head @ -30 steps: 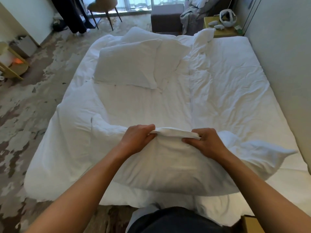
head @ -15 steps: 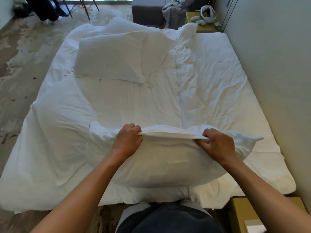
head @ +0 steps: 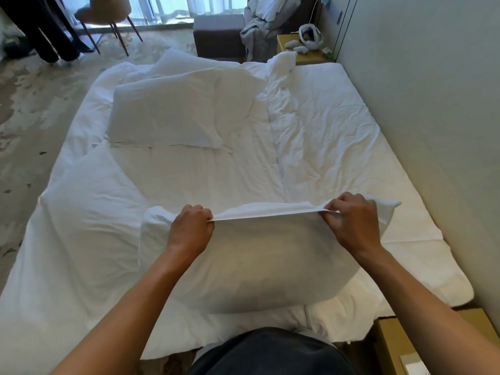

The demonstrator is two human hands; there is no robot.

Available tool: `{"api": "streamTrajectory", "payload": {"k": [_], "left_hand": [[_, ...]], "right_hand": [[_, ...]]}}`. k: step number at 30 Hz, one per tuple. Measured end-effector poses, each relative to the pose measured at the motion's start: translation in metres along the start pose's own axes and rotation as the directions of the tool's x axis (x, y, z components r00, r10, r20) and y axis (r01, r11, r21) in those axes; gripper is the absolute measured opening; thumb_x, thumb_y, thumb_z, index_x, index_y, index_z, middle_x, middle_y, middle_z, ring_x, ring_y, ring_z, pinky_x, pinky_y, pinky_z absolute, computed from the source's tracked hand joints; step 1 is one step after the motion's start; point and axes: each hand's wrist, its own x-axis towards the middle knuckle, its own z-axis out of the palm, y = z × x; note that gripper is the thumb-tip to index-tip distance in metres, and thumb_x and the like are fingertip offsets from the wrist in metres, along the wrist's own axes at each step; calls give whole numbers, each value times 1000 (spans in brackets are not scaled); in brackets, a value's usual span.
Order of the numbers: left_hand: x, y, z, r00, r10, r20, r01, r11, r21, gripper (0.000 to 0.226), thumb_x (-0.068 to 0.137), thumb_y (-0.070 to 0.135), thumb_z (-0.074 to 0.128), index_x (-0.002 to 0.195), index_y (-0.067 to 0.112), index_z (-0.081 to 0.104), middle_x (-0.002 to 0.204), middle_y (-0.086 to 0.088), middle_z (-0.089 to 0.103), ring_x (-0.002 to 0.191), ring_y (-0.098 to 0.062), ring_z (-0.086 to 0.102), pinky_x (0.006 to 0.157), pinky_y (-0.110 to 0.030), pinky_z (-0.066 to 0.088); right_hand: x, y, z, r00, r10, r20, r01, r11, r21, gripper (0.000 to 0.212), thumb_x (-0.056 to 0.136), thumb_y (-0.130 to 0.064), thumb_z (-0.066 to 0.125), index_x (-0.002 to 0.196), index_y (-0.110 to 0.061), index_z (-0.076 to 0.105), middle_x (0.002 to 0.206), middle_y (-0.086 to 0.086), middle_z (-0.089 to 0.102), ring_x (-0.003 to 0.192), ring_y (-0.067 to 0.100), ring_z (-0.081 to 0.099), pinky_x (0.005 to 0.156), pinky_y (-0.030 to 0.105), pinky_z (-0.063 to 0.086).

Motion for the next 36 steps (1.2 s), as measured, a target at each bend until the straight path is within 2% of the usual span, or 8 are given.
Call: {"api": "streamTrajectory", "payload": {"k": [6, 10, 12, 15, 25, 29, 33, 36], "left_hand": [[-2, 4, -6, 999, 15, -43, -8, 988, 152, 31, 101, 21, 50, 87, 14, 76, 82, -1, 68, 90, -26, 55, 79, -38, 46], [-2, 1, -7, 997, -27, -68, 34, 994, 104, 29, 101, 26, 54, 85, 16, 75, 84, 0, 69, 93, -26, 55, 75, -39, 46], [0, -5, -4, 996, -84, -21, 83, 995, -58, 27, 100, 23, 55, 88, 11, 76, 88, -2, 70, 95, -25, 56, 74, -39, 50], [0, -17, 1, 992, -115, 59, 125, 969, -211, 21, 95, 23, 62, 89, 14, 79, 89, 2, 71, 97, -22, 59, 76, -36, 48], [2, -43, 20, 992, -26, 126, 36, 996, -77, 21, 98, 25, 60, 106, 18, 78, 116, 2, 66, 114, -21, 55, 83, -40, 55], [13, -48, 22, 999, 10, 46, -8, 999, -52, 27, 103, 33, 53, 93, 21, 75, 99, 8, 70, 105, -21, 55, 71, -39, 54], [25, -57, 22, 999, 35, 36, -31, 995, -93, 27, 103, 38, 51, 90, 24, 70, 87, 5, 70, 96, -22, 62, 65, -36, 49], [35, -67, 28, 997, 39, 66, -31, 993, -114, 27, 102, 44, 51, 92, 28, 70, 88, 6, 70, 93, -22, 63, 68, -37, 50]], "right_hand": [[-1, 2, -2, 997, 74, -28, -72, 995, 66, 9, 94, -30, 77, 96, -23, 83, 94, -4, 72, 84, 24, 68, 83, 37, 33], [-1, -3, 2, 997, 75, 24, -78, 980, 183, 17, 101, -21, 68, 86, -13, 71, 78, 3, 71, 75, 31, 67, 114, 47, 43], [-3, -2, 4, 990, 77, 116, -106, 956, 274, 22, 103, -21, 64, 83, -14, 61, 69, 1, 65, 65, 28, 67, 90, 46, 57], [-9, 2, 9, 984, 47, 170, -99, 944, 313, 29, 104, -21, 60, 78, -18, 48, 62, -2, 58, 58, 18, 59, 61, 40, 48], [-16, 9, 7, 990, 16, 138, -50, 968, 246, 18, 102, -21, 65, 86, -15, 61, 63, 2, 61, 60, 25, 59, 59, 38, 47], [-17, 7, 9, 981, 57, 188, -90, 981, 170, 18, 106, -27, 59, 93, -15, 62, 66, 3, 69, 60, 25, 66, 60, 39, 53], [-14, 1, 12, 950, 127, 284, -186, 964, 190, 26, 110, -32, 48, 86, -24, 45, 50, -2, 64, 48, 6, 63, 56, 32, 49], [-6, -3, 11, 944, 156, 289, -222, 952, 211, 26, 111, -31, 48, 87, -20, 45, 49, 1, 61, 47, 13, 63, 56, 36, 51]]}}
